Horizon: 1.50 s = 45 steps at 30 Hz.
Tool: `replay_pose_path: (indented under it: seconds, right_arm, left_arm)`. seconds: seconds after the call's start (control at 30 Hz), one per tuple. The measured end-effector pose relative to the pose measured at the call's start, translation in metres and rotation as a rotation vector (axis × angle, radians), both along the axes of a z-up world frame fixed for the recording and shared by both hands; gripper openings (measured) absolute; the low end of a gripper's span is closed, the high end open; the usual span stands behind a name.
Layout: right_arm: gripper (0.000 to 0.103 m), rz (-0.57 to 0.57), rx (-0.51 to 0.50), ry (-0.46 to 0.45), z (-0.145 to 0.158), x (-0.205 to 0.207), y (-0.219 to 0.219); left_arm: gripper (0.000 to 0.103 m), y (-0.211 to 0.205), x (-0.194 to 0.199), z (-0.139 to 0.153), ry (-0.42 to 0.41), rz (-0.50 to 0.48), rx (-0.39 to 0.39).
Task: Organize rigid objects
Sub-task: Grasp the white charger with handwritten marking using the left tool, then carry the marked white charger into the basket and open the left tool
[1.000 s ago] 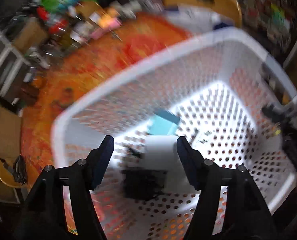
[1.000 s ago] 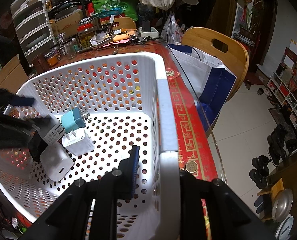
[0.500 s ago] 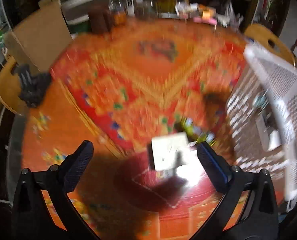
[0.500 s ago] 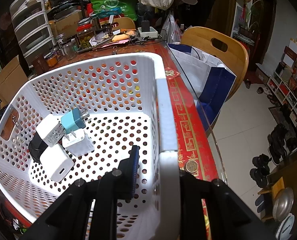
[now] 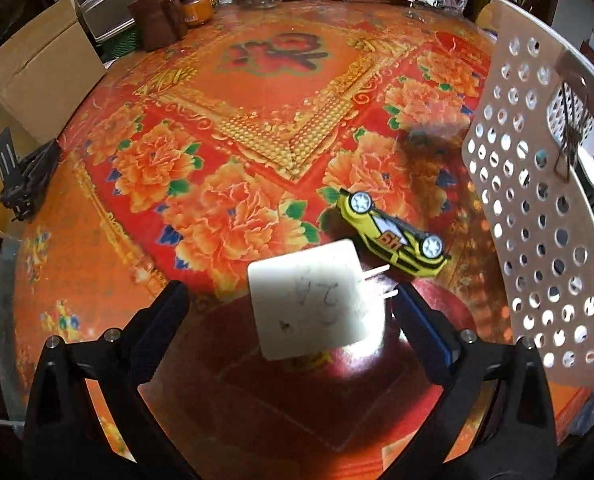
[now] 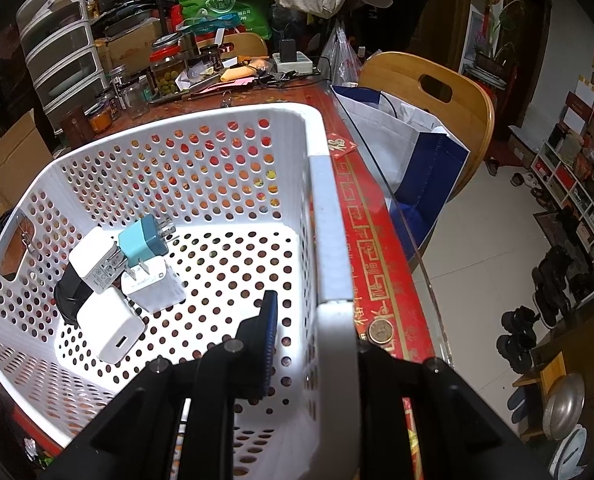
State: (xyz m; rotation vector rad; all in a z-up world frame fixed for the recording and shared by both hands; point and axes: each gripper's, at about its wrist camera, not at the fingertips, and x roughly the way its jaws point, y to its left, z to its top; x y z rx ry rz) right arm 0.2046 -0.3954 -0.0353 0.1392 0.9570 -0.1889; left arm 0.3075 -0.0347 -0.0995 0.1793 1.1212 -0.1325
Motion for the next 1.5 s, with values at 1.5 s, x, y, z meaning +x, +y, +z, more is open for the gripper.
replay_pose_path:
  seconds: [1.5]
  right_arm:
    - [0.019,0.016,-0.003,0.003,0.002,0.001,0.002]
  left_arm:
    - [0.067,0.007,-0.032,0.128,-0.349,0.06,0.055]
